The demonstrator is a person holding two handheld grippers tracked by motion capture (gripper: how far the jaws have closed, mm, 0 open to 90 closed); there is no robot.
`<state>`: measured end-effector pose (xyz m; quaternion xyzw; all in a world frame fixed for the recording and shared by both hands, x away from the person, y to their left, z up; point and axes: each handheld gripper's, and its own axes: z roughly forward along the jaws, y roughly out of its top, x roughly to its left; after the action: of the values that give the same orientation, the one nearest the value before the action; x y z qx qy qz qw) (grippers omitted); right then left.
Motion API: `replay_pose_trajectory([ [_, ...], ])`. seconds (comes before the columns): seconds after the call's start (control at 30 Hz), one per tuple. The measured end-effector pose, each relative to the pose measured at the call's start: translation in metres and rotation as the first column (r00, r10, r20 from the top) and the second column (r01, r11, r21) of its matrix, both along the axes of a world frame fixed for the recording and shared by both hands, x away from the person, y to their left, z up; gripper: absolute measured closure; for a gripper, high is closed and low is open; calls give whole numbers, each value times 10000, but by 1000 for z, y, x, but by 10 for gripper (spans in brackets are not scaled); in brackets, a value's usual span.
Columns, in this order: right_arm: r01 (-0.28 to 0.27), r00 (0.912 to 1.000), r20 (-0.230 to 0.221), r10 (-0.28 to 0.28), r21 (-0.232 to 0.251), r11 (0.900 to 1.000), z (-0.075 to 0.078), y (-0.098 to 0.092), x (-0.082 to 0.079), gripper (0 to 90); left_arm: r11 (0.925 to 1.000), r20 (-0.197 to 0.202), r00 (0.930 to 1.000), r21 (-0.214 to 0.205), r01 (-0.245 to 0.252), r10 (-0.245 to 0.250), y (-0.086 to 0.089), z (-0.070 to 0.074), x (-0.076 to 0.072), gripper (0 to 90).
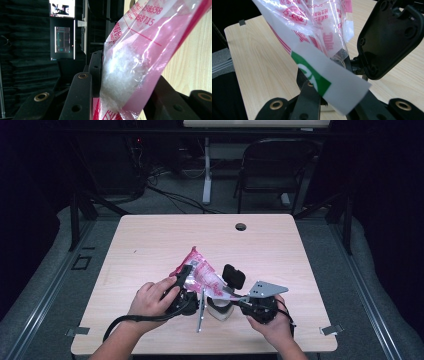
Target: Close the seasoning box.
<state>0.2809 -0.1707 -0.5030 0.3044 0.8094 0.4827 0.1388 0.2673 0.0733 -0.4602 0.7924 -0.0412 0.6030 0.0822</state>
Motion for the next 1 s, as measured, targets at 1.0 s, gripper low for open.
replay_pose_trajectory([
  [1.0, -144, 9981, -595, 130, -232, 9996, -6, 8, 7, 900, 9996, 439, 9988, 192, 216, -224, -5, 7, -4, 706],
])
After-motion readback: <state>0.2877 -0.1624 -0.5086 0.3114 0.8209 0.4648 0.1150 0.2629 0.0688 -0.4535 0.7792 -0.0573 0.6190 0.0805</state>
